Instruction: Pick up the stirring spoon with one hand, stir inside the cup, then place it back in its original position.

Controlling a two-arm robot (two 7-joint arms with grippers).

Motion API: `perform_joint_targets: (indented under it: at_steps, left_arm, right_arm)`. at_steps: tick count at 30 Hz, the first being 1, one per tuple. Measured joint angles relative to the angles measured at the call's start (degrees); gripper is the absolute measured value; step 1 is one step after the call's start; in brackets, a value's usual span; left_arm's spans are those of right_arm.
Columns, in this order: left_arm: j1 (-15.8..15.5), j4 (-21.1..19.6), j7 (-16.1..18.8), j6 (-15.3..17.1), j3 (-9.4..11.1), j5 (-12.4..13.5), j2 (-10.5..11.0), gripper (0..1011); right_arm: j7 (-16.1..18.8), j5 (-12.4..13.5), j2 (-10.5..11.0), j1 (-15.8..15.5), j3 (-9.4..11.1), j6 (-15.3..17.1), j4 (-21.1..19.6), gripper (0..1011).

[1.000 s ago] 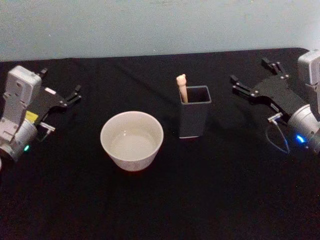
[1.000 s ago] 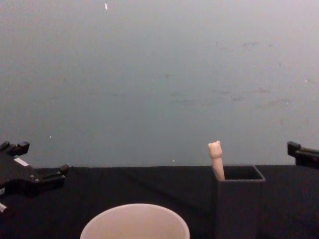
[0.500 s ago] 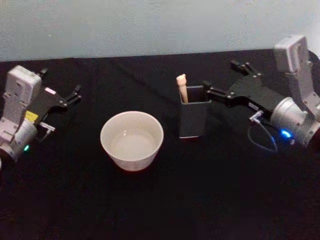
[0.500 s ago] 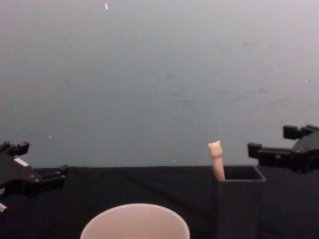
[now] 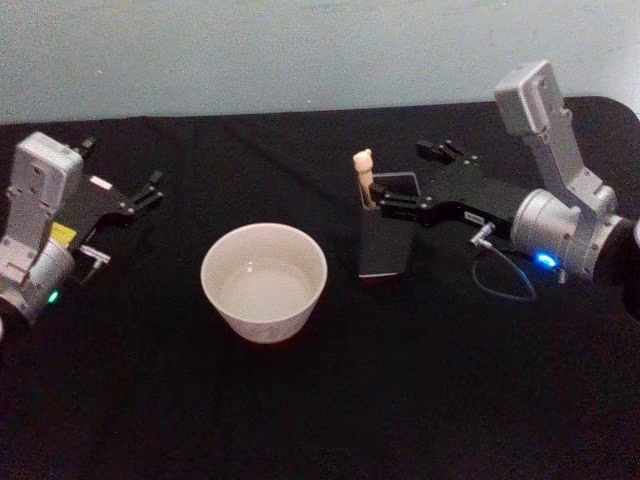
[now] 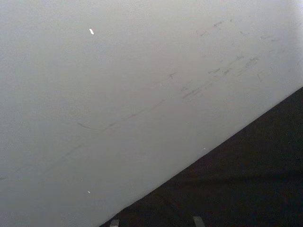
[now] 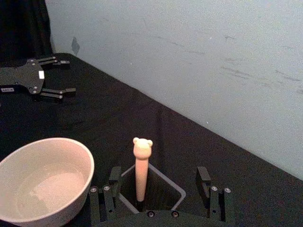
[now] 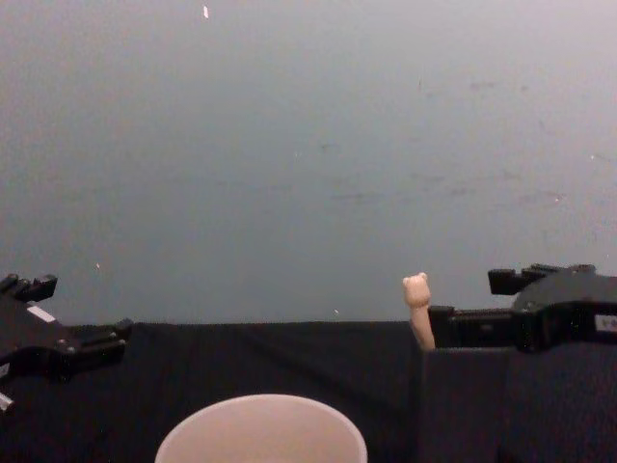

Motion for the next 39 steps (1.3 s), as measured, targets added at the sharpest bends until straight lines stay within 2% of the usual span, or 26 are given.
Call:
perform_joint_targets:
  at_steps: [19, 39]
  left_arm:
    - [0.0, 0.0, 0.0, 0.0, 0.0, 0.0, 0.0, 1001]
    - [0.0, 0.0, 0.0, 0.0, 0.0, 0.0, 0.0, 1001]
  right_arm:
    - [2.59, -1.07, -4.83, 5.81, -1.36, 4.44, 6.1, 1002]
    - [3.13, -1.15, -6.79, 7.67, -1.91, 4.86, 8.9, 1002]
